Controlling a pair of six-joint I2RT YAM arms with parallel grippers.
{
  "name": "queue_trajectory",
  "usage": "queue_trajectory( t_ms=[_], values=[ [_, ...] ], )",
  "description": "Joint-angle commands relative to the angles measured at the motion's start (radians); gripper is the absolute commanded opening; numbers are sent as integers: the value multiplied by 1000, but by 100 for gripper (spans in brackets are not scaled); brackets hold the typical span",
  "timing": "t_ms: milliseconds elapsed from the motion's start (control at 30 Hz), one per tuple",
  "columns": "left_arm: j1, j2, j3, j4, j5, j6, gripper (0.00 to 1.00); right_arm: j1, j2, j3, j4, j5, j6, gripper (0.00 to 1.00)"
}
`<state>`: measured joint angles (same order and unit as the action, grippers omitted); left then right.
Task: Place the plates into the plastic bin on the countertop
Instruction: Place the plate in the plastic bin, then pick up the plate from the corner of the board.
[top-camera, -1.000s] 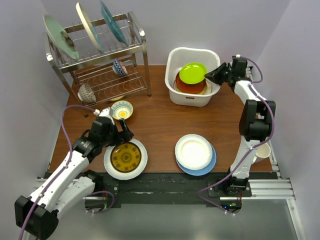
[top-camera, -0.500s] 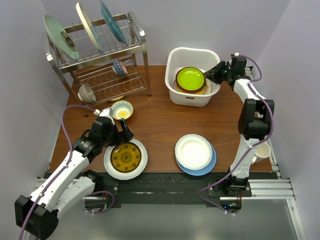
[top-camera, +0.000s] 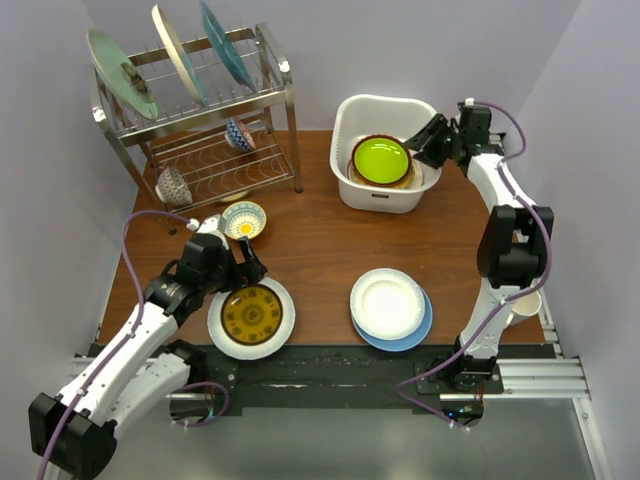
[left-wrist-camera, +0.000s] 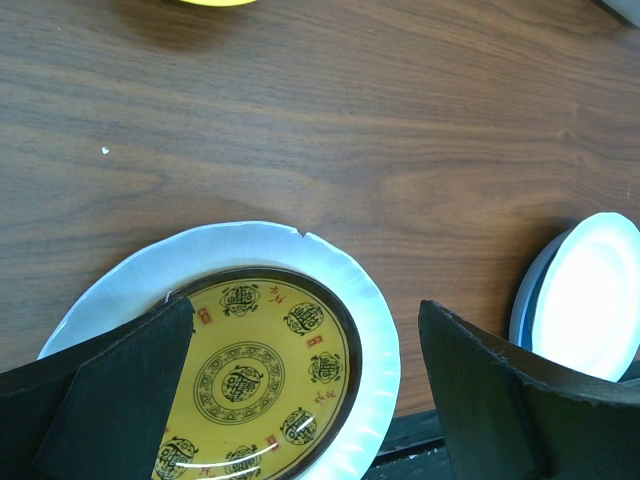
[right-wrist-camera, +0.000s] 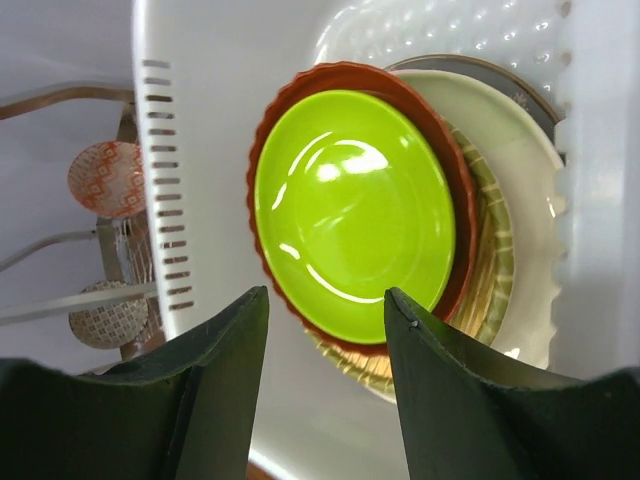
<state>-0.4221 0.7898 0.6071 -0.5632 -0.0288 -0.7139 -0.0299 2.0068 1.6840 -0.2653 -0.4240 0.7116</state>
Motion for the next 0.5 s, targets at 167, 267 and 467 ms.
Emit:
queue_trajectory(
  t_ms=[167,267,467],
  values=[
    [-4,-24,8,3,0,5,100,93,-204,-50,-20,1,-63,54],
    [-4,-26,3,5,0,-4,100,140,-229,-58,-37,8,-84,54],
    [-4,-12,-9,2,-5,-16,100,226,-275,-110,-57,17,-109,55]
  ],
)
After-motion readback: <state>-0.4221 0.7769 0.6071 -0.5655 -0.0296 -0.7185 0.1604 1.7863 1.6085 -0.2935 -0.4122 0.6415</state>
